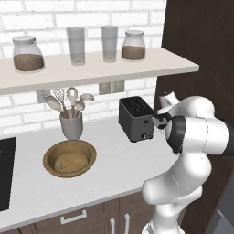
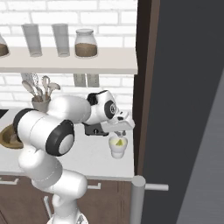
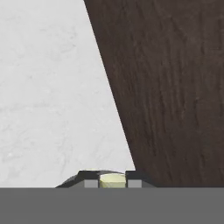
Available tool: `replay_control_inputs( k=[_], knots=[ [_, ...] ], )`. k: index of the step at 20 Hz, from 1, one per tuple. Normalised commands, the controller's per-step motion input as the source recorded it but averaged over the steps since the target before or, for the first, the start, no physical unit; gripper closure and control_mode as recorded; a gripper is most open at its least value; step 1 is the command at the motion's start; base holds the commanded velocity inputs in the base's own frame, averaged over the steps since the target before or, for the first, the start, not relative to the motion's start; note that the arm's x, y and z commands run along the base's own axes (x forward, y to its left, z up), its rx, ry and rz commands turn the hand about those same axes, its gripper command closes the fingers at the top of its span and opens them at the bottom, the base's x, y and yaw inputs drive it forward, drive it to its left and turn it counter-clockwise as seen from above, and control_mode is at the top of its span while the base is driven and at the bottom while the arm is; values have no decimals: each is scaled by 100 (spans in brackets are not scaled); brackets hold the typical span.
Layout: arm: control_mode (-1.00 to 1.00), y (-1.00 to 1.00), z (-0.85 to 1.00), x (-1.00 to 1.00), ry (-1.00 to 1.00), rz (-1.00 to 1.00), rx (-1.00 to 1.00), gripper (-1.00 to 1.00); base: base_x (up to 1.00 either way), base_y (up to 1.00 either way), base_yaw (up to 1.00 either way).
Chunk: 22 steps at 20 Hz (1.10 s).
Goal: Grab a lemon wedge from the fridge and one ice cube from the ice bowl, and put them in the glass of lemonade.
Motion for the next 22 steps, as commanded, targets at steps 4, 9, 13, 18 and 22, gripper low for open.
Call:
replay_control_inputs(
  k=[4, 9, 13, 18, 22],
  knots=[
    [-100, -2, -19, -8, 3, 0, 0, 100, 0, 0, 0],
    [-100, -1, 0, -41, -3, 0, 0, 100, 0, 0, 0],
    [-100, 1, 0, -7, 0, 0, 0, 100, 0, 0, 0],
    [-100, 7, 2, -21, 0, 0, 0, 100, 0, 0, 0],
    [-100, 1, 22, -11, -2, 0, 0, 100, 0, 0, 0]
  ],
)
